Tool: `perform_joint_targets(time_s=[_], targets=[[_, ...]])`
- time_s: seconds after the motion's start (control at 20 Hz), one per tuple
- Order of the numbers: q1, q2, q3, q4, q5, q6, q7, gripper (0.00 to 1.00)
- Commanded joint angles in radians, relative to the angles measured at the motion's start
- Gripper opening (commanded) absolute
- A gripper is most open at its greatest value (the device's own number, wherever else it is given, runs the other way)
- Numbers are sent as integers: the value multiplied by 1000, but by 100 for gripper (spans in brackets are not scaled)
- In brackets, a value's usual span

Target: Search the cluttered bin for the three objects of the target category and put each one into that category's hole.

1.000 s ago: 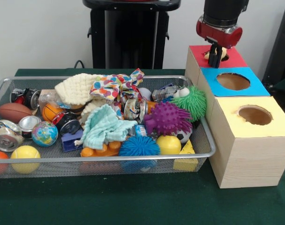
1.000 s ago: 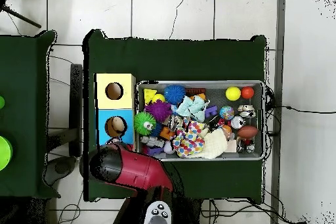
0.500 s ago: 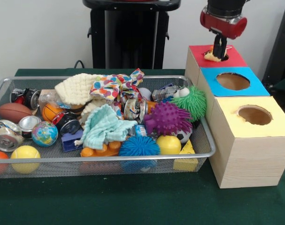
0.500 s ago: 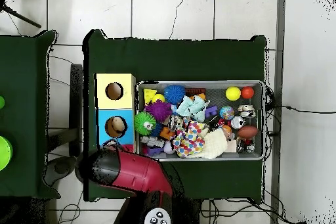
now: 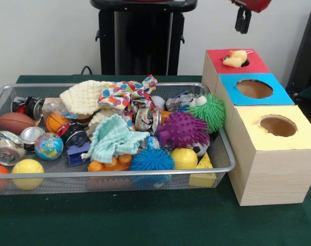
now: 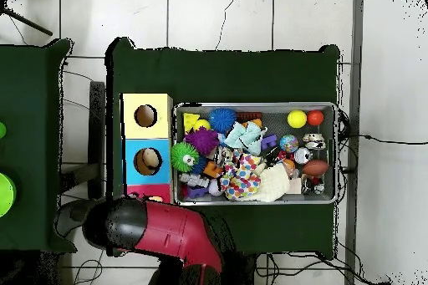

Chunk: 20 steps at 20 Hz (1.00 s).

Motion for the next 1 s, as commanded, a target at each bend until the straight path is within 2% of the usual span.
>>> perform_joint_targets(time_s=[0.05,0.25,0.65,1.0], targets=[[8,-4,-15,16,-30,-42,159,0],[15,1,-5,79,1,-100,175,0],[47,-5,-14,142,30,-163,213,0],[44,34,24,204,80,-284,225,0]])
